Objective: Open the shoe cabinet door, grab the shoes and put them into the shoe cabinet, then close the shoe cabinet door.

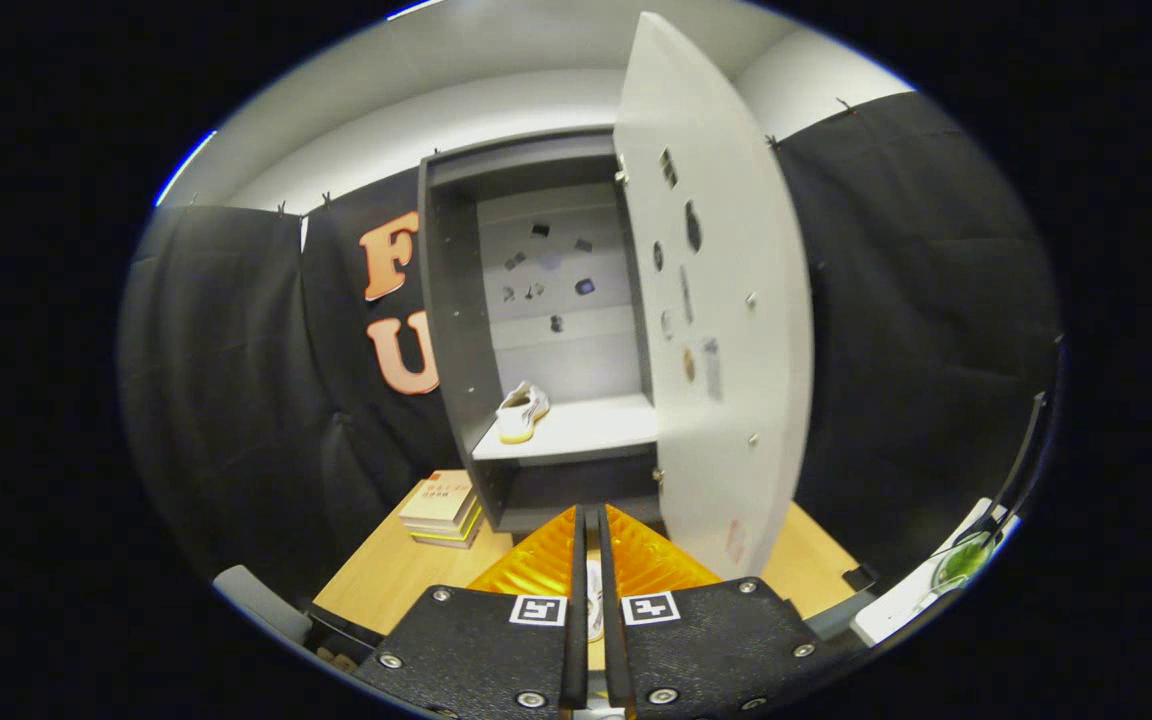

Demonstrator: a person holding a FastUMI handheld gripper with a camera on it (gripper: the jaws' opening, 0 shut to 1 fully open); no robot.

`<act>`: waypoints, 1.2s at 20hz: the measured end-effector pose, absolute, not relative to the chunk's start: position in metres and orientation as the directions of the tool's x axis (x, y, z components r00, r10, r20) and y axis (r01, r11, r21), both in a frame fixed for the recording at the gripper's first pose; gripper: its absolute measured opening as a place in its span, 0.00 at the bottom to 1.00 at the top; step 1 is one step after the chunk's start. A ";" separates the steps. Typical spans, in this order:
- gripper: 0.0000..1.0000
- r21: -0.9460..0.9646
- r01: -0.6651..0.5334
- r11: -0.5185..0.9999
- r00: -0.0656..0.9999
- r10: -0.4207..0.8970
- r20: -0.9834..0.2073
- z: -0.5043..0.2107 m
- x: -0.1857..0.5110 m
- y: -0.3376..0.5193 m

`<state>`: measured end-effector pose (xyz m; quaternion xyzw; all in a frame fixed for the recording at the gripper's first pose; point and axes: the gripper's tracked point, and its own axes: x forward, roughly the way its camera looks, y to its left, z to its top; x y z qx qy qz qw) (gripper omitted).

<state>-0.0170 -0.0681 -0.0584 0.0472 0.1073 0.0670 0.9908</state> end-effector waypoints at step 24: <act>0.16 0.133 -0.167 0.977 0.613 0.208 -0.762 -0.414 0.133 0.006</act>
